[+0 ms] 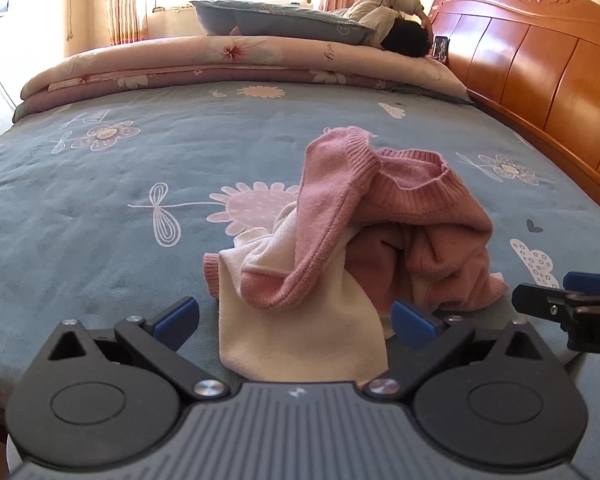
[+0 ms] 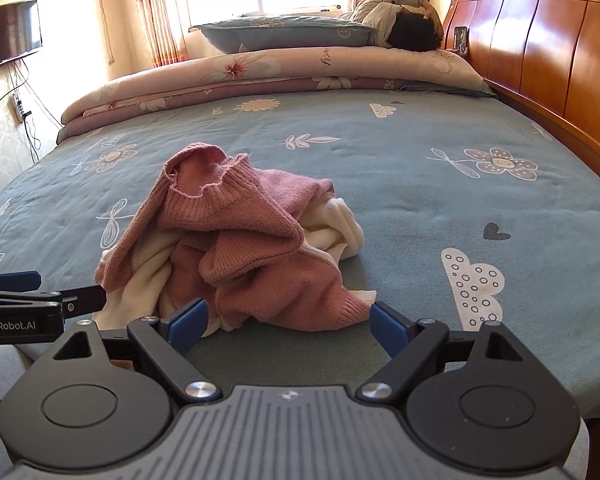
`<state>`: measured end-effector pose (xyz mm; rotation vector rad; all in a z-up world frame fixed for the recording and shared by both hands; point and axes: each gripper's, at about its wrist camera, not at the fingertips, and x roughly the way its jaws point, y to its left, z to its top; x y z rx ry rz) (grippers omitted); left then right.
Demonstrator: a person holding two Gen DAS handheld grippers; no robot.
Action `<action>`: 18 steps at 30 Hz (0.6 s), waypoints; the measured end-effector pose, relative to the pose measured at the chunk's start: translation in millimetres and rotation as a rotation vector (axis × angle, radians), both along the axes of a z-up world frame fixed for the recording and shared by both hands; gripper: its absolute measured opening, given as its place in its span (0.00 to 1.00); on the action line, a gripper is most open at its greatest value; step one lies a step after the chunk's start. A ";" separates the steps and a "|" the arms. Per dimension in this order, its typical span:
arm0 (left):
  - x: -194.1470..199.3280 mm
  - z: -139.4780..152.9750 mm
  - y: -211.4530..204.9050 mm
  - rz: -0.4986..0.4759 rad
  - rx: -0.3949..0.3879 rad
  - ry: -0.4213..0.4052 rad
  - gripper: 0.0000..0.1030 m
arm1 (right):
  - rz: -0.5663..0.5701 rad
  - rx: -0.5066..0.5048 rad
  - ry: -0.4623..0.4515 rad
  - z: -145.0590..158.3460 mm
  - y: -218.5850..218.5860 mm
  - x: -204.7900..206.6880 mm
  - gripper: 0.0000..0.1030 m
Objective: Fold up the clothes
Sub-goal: 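Move both grippers toward the crumpled pink-and-white sweater on the bed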
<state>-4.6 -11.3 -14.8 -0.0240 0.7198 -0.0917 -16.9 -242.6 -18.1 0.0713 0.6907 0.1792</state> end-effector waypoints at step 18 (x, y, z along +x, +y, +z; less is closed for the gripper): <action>-3.9 3.1 -7.7 -0.008 0.014 0.007 0.98 | 0.001 -0.017 -0.005 4.9 2.2 -3.8 0.88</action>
